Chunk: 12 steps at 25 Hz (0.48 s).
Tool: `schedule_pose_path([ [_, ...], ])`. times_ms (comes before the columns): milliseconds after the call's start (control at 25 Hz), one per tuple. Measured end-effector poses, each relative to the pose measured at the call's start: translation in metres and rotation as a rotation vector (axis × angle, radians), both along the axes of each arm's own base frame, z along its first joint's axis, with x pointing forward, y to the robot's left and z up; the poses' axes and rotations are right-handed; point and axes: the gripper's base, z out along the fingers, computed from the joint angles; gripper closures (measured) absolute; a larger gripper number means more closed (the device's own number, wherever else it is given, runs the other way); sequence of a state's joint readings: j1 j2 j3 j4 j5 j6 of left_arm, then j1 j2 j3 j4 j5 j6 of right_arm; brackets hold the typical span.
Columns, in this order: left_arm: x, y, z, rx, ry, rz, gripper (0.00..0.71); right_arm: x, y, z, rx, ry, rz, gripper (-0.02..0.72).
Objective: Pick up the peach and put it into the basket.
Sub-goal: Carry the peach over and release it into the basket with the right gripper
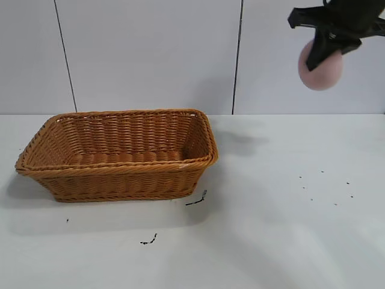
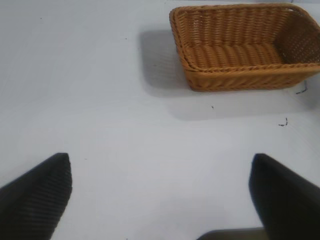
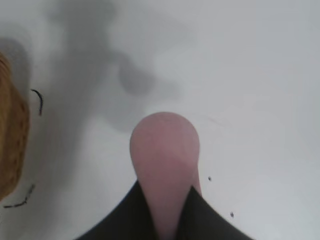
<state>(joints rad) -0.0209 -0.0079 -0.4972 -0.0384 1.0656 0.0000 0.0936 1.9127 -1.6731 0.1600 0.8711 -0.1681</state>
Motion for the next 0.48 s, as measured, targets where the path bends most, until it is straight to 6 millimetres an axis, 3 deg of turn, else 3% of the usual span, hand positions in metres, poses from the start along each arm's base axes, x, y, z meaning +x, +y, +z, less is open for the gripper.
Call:
schedule_pose_path([
  [40, 0.0, 0.0, 0.0, 0.0, 0.0, 0.0, 0.017, 0.011, 0.024, 0.009, 0.0, -0.018, 0.054, 0.703],
  [160, 0.0, 0.0, 0.0, 0.0, 0.0, 0.0, 0.017, 0.021, 0.066, 0.015, 0.004, -0.03, 0.142, 0.703],
  [200, 0.0, 0.0, 0.0, 0.0, 0.0, 0.0, 0.017, 0.021, 0.066, 0.015, 0.004, -0.03, 0.142, 0.703],
  [280, 0.0, 0.0, 0.0, 0.0, 0.0, 0.0, 0.017, 0.021, 0.095, 0.015, 0.008, -0.033, 0.199, 0.703],
  [440, 0.0, 0.0, 0.0, 0.0, 0.0, 0.0, 0.017, 0.009, 0.154, 0.011, 0.016, -0.035, 0.317, 0.703],
  [480, 0.0, 0.0, 0.0, 0.0, 0.0, 0.0, 0.017, 0.0, 0.183, 0.002, 0.016, -0.026, 0.375, 0.703],
])
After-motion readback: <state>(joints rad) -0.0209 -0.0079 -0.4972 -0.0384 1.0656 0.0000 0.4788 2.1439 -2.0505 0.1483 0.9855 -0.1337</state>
